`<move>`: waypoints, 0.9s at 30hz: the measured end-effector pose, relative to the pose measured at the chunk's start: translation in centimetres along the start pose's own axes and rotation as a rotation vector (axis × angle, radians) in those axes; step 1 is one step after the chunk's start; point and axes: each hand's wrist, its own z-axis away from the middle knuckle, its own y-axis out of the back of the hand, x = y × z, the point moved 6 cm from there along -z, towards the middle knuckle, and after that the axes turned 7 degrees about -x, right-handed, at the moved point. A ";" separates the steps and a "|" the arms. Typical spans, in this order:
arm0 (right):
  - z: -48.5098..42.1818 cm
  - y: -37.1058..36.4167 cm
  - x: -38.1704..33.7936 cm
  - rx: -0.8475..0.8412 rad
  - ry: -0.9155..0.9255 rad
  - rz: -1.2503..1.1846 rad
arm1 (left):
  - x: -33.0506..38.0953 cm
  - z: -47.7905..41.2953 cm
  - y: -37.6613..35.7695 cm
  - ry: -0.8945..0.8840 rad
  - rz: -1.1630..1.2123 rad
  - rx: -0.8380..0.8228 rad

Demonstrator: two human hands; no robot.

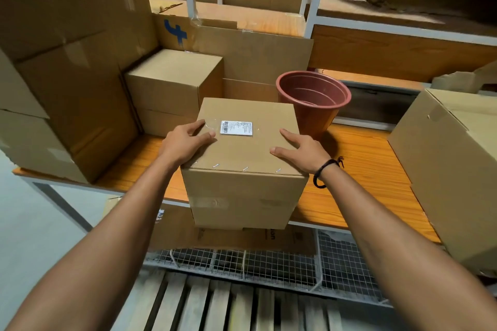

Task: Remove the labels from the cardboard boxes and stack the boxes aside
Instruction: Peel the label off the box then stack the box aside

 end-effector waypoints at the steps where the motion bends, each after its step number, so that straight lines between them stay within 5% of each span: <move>1: -0.5 0.0 0.0 -0.008 -0.011 -0.001 | -0.1 -0.3 0.0 0.003 0.029 -0.022; 9: -2.4 -0.6 -0.8 -0.005 -0.063 0.005 | -0.1 -2.9 0.4 -0.034 0.192 -0.287; 15: -2.7 -0.8 -0.2 0.034 -0.075 0.017 | 0.0 -4.2 -0.2 -0.075 -0.098 -0.336; 19: -3.0 -0.1 -1.1 0.073 -0.099 0.280 | 0.7 -5.3 0.0 -0.109 -0.223 -0.343; 24: -4.6 1.2 -3.2 0.063 -0.021 0.583 | 0.6 -6.5 0.0 -0.171 -0.214 -0.355; 27: -6.4 1.2 -5.6 0.105 0.151 0.512 | 1.2 -7.1 0.1 -0.256 -0.243 -0.361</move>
